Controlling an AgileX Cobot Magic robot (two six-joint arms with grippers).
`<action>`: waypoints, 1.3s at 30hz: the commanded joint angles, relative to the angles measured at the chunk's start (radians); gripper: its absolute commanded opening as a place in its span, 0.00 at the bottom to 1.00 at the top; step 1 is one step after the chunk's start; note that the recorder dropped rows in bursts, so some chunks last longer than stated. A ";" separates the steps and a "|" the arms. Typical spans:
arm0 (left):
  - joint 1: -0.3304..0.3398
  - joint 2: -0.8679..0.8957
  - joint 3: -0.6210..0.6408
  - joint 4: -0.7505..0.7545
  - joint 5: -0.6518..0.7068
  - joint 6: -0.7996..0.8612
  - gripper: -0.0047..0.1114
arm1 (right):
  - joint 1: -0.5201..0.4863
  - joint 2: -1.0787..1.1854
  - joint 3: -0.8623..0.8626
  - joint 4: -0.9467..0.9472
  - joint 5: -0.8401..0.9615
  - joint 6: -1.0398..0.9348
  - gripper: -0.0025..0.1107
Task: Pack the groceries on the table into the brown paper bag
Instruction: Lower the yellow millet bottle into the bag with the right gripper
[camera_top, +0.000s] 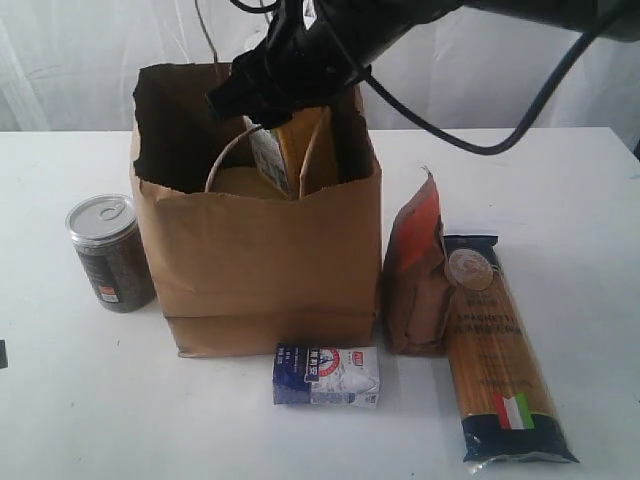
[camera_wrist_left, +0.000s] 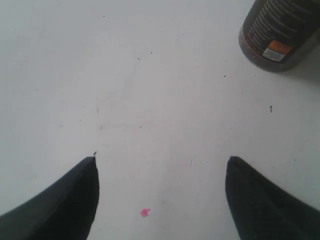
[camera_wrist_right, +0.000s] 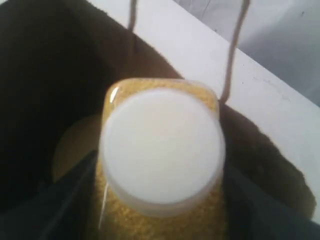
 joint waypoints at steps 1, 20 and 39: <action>-0.001 -0.008 0.008 0.009 0.003 -0.005 0.66 | -0.043 0.022 -0.005 0.051 -0.020 0.002 0.02; -0.001 -0.008 0.008 0.031 0.001 -0.005 0.66 | -0.052 -0.017 -0.053 0.539 -0.088 -0.421 0.02; -0.001 -0.006 0.008 0.031 -0.006 -0.003 0.66 | -0.052 -0.002 -0.053 0.541 -0.099 -0.485 0.02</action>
